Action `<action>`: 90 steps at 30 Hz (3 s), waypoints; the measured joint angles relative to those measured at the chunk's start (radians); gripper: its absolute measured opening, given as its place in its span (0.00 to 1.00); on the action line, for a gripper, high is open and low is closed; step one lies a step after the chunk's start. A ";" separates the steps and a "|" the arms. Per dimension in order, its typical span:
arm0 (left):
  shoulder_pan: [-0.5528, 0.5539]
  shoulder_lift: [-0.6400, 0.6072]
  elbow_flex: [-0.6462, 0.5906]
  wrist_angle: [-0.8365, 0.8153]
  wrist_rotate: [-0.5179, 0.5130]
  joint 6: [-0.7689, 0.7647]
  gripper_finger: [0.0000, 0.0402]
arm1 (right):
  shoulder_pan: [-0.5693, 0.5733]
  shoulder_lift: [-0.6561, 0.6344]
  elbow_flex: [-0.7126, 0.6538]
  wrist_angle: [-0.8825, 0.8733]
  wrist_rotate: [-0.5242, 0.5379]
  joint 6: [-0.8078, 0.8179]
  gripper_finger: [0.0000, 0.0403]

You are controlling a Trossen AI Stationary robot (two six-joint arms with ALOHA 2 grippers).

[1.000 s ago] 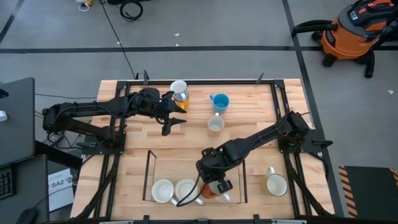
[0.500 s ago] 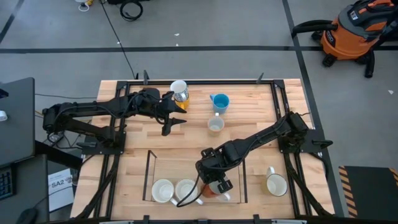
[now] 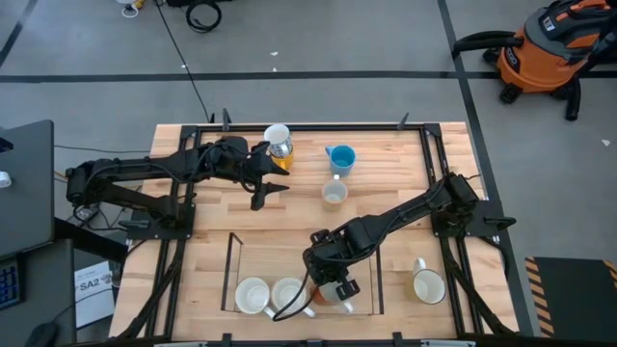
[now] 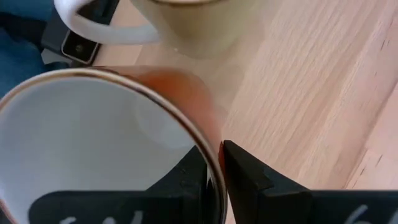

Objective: Place coffee mugs
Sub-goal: Put the red mug on the shelf, then put the light yellow mug on the shelf

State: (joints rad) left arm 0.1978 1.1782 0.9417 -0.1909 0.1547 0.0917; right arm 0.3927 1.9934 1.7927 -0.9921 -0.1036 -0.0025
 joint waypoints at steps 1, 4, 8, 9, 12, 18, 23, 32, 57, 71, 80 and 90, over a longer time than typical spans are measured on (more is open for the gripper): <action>0.000 0.000 0.000 0.000 0.000 0.000 0.50 | 0.000 0.000 0.000 0.005 -0.003 0.000 0.15; 0.000 0.000 0.000 0.000 0.000 0.000 0.50 | 0.000 0.000 0.000 0.022 -0.016 0.000 0.15; 0.000 0.000 0.000 0.000 0.000 0.000 0.50 | 0.000 0.000 0.000 0.038 -0.021 0.000 0.18; 0.000 0.000 0.000 0.000 0.000 0.000 0.50 | 0.000 0.000 0.000 0.039 -0.021 0.000 0.20; 0.000 0.000 0.000 0.000 0.000 0.000 0.50 | 0.000 0.000 0.000 0.043 -0.021 0.000 0.24; 0.000 0.000 0.000 0.000 0.000 0.000 0.50 | 0.000 -0.001 0.000 0.051 -0.051 -0.001 0.34; 0.000 0.000 0.000 0.000 0.000 0.000 0.50 | 0.000 -0.001 0.000 0.075 -0.082 -0.004 0.38; 0.000 0.000 0.000 0.000 0.000 0.000 0.50 | 0.001 -0.001 0.000 0.126 -0.082 -0.009 0.39; 0.000 0.000 0.000 0.000 0.000 0.000 0.50 | 0.004 -0.001 0.222 -0.048 -0.075 -0.092 0.39; 0.000 0.000 0.000 0.000 0.000 0.000 0.50 | 0.008 -0.001 0.439 -0.449 -0.073 -0.076 0.39; 0.000 0.000 0.000 -0.001 0.000 -0.001 0.50 | 0.045 -0.024 0.446 -0.579 -0.074 -0.060 0.39; 0.000 0.000 0.000 -0.002 0.000 -0.002 0.50 | 0.115 -0.203 0.366 -0.575 0.065 0.104 0.39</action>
State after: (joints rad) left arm 0.1978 1.1778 0.9417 -0.1928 0.1547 0.0898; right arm 0.5077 1.7901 2.1588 -1.5672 -0.0381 0.1016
